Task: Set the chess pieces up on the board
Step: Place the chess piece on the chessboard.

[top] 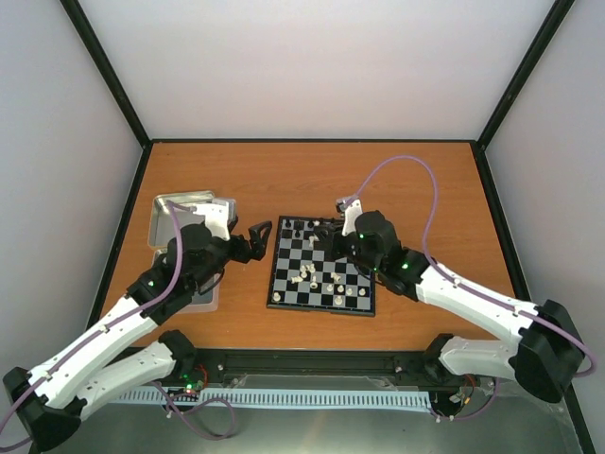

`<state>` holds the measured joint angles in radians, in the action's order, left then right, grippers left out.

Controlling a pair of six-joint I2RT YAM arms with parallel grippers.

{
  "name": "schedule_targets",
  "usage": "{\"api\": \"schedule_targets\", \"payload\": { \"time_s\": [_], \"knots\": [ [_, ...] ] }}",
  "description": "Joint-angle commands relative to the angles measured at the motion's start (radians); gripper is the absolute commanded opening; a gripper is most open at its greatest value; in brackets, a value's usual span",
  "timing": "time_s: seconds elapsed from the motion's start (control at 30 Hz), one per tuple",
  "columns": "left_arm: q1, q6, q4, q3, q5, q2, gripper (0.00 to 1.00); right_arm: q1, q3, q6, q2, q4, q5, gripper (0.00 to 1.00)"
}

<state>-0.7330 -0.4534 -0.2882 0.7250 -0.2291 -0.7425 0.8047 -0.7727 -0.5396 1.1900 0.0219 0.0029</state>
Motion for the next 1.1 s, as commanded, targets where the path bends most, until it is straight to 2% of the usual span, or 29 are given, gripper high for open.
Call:
{"api": "schedule_targets", "payload": {
  "time_s": [0.0, 0.17, 0.27, 0.33, 0.43, 0.63, 0.83, 1.07],
  "knots": [
    [0.023, -0.021, 0.138, 0.092, 0.219, -0.015, 1.0, -0.002, 0.026, 0.195, -0.07, -0.204, -0.167, 0.04],
    [0.034, -0.023, 0.189, 0.165, 0.403, -0.026, 1.0, -0.004, 0.004, 0.267, -0.131, -0.225, -0.322, 0.03],
    [0.057, -0.061, 0.159, 0.248, 0.547, -0.071, 1.0, -0.004, -0.015, 0.312, -0.156, -0.219, -0.379, 0.03],
    [0.073, -0.085, 0.123, 0.306, 0.648, -0.121, 0.97, -0.004, -0.029, 0.351, -0.163, -0.206, -0.401, 0.04],
    [0.08, -0.119, 0.04, 0.383, 0.725, -0.201, 0.88, -0.004, -0.047, 0.419, -0.162, -0.181, -0.411, 0.05],
    [0.081, -0.14, -0.106, 0.471, 0.751, -0.312, 0.68, -0.003, -0.073, 0.514, -0.147, -0.141, -0.386, 0.08],
    [0.081, -0.126, -0.168, 0.468, 0.761, -0.371, 0.46, -0.004, -0.093, 0.536, -0.106, -0.127, -0.367, 0.07],
    [0.081, -0.111, -0.191, 0.457, 0.751, -0.39, 0.36, -0.004, -0.095, 0.538, -0.084, -0.132, -0.354, 0.07]
  ]
}}
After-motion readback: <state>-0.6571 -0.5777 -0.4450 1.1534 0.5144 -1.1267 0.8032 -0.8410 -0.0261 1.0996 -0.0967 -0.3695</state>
